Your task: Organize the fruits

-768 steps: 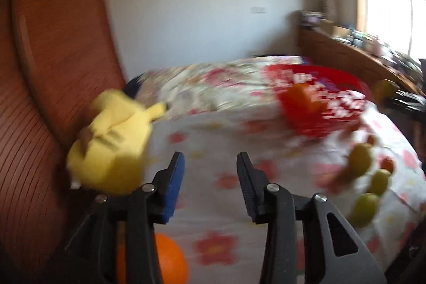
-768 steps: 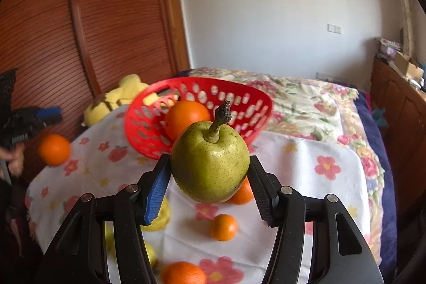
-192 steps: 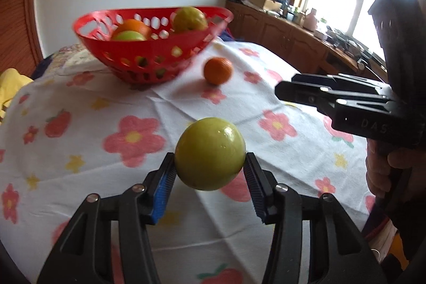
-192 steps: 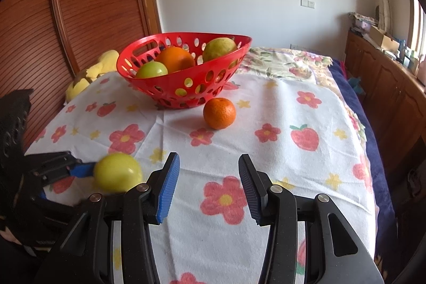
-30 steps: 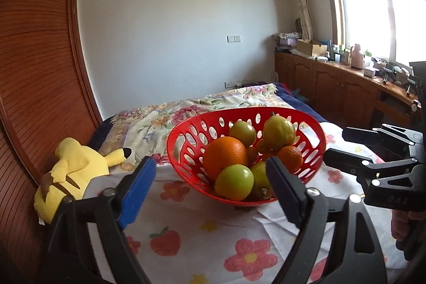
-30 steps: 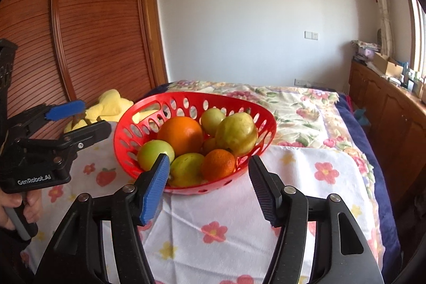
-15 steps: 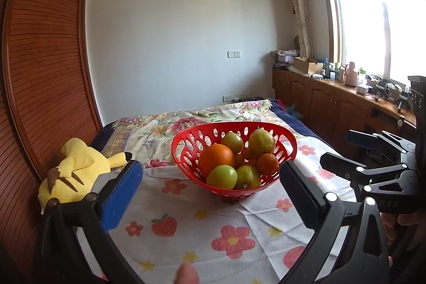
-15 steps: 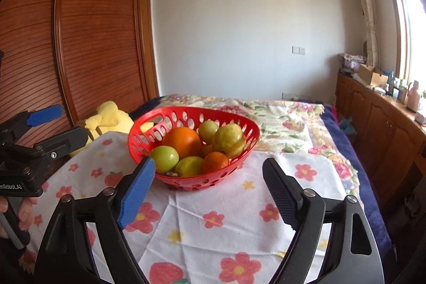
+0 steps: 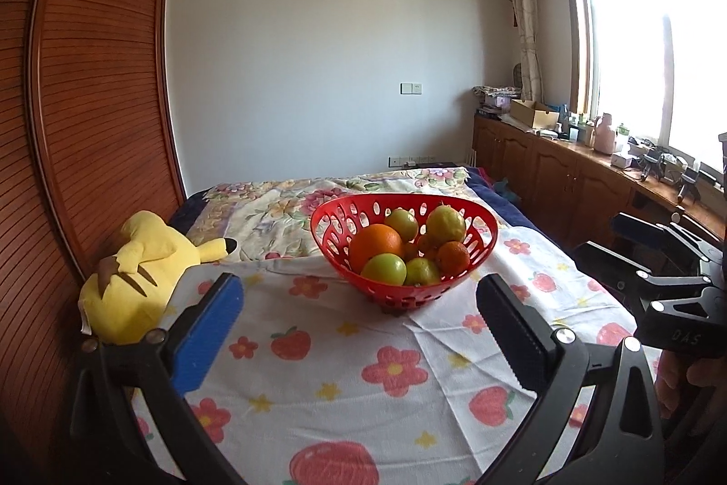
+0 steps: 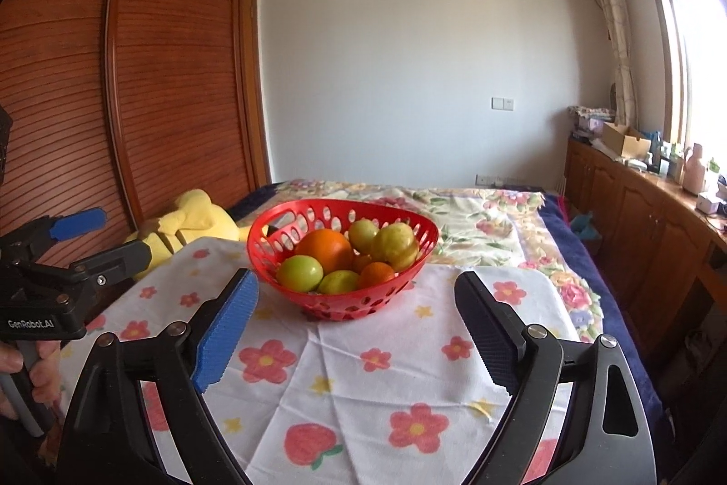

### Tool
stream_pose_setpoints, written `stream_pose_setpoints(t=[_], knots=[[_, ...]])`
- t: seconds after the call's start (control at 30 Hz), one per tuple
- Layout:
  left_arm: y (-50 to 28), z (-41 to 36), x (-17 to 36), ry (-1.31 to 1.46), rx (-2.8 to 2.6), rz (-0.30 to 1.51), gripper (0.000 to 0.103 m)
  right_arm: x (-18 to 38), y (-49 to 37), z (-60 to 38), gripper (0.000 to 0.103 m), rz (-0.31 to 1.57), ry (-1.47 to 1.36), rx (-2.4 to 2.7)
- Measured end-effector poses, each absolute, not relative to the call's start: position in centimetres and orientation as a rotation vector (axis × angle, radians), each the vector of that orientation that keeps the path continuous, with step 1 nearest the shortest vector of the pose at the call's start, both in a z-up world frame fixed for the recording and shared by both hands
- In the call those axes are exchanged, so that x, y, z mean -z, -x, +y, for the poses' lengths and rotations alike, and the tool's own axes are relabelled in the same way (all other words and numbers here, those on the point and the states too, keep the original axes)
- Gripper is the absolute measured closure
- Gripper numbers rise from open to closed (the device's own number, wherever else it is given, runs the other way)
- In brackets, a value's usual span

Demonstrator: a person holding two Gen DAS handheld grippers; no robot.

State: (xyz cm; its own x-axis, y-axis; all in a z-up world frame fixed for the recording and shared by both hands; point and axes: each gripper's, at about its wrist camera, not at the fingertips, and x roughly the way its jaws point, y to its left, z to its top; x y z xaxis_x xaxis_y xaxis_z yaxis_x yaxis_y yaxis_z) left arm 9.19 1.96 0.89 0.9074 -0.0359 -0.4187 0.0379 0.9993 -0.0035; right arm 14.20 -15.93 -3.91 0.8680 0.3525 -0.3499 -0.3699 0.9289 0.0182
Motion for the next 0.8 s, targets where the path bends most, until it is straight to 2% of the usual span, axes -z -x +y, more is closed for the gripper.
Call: stream_pose_setpoints(t=[0.8], knots=[[-4.6,1.8,-0.7,-0.009,0.011,0.411,0.0,4.2,-9.5,-17.8,0.013,0.362,0.032,-0.314]])
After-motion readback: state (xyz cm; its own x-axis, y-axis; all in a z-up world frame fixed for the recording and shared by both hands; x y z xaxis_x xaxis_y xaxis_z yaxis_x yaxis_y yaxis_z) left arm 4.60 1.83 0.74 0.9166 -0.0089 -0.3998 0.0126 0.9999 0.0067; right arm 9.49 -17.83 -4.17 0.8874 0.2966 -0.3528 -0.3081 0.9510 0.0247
